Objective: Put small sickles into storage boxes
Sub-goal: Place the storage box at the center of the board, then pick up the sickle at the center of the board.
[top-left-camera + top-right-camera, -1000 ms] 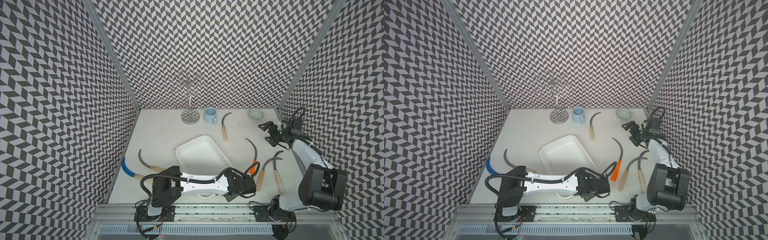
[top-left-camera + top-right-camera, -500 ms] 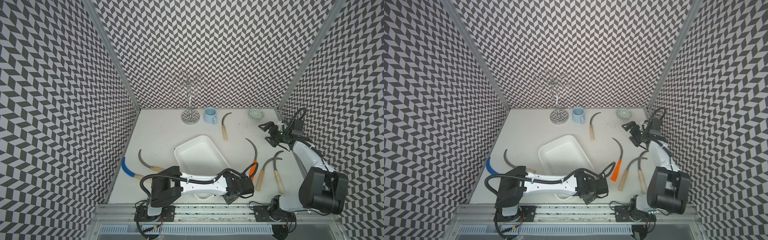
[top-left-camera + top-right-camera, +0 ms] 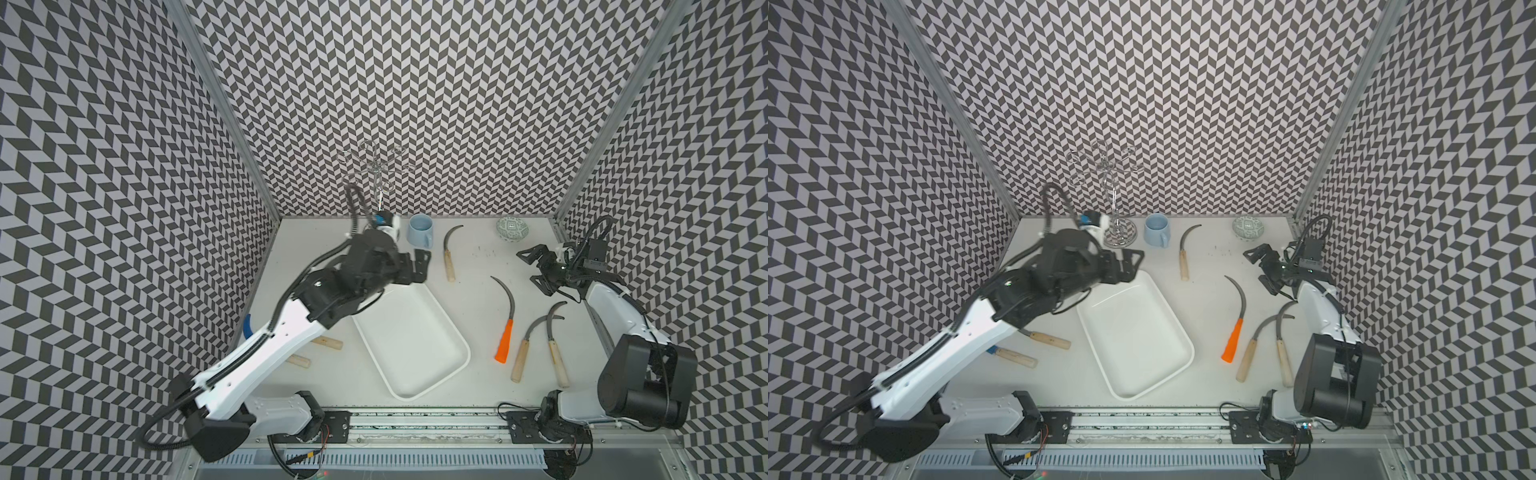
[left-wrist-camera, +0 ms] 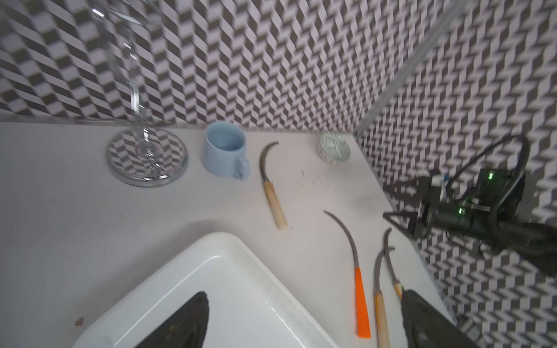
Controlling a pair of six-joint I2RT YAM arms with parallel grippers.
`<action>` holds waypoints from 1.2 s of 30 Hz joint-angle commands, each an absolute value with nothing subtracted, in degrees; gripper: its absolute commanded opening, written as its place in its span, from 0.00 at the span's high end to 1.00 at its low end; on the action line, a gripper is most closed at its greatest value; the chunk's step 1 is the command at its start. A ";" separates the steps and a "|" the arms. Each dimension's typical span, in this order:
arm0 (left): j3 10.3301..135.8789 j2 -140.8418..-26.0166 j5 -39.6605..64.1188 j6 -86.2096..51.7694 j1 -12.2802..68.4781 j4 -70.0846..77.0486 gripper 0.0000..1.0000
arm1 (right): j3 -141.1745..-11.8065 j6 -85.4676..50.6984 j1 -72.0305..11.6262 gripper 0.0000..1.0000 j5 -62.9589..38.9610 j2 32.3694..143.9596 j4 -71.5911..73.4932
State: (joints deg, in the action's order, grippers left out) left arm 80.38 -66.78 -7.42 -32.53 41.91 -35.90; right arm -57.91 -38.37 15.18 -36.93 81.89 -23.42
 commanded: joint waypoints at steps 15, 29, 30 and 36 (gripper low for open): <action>51.10 -48.56 32.85 -54.23 2.55 -20.15 0.01 | -76.49 -29.64 -2.74 0.00 -25.06 92.05 -29.58; 51.58 -51.27 44.74 -59.19 0.96 -19.36 0.01 | -103.05 -18.33 -14.88 0.10 -10.27 116.28 -49.03; 52.40 -51.93 44.99 -58.34 0.99 -20.11 0.01 | -103.96 -17.88 -15.30 0.13 -9.27 117.12 -49.55; 55.73 -55.92 46.28 -55.55 0.45 -22.09 0.00 | -109.60 -15.73 -17.63 0.19 -3.03 122.69 -53.94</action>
